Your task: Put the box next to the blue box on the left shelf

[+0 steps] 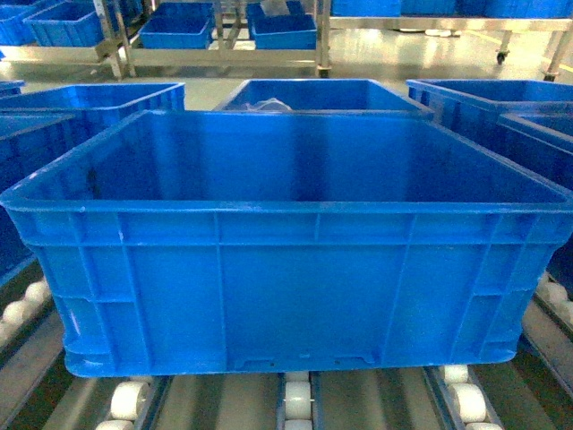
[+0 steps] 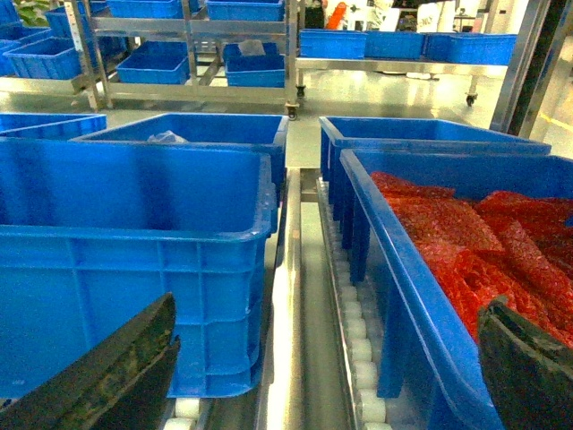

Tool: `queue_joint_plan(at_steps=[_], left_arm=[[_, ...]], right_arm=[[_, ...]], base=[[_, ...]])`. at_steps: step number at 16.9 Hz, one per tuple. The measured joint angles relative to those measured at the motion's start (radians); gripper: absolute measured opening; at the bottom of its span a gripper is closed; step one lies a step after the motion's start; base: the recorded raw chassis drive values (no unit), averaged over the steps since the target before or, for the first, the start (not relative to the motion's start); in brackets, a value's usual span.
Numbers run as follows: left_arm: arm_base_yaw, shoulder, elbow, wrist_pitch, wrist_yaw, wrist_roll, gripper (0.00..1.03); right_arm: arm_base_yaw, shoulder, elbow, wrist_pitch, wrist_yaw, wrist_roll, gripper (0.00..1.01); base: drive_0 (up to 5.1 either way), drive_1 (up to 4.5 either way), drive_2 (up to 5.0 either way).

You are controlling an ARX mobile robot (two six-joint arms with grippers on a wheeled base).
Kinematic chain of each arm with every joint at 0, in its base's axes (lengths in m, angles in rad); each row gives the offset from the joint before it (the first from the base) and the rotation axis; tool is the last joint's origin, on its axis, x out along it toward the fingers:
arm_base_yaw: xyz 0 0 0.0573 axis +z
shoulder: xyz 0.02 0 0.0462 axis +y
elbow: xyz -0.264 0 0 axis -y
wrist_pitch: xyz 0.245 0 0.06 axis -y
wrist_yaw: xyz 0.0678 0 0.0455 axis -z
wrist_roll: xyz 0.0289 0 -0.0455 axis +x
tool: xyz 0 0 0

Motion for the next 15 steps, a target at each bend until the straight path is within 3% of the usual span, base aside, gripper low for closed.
queue_joint_plan(at_steps=[15], left_arm=[[0.000, 0.000, 0.000, 0.000, 0.000, 0.001, 0.98]], right_arm=[[0.000, 0.000, 0.000, 0.000, 0.000, 0.000, 0.98]], base=[[0.0, 0.00, 0.0]])
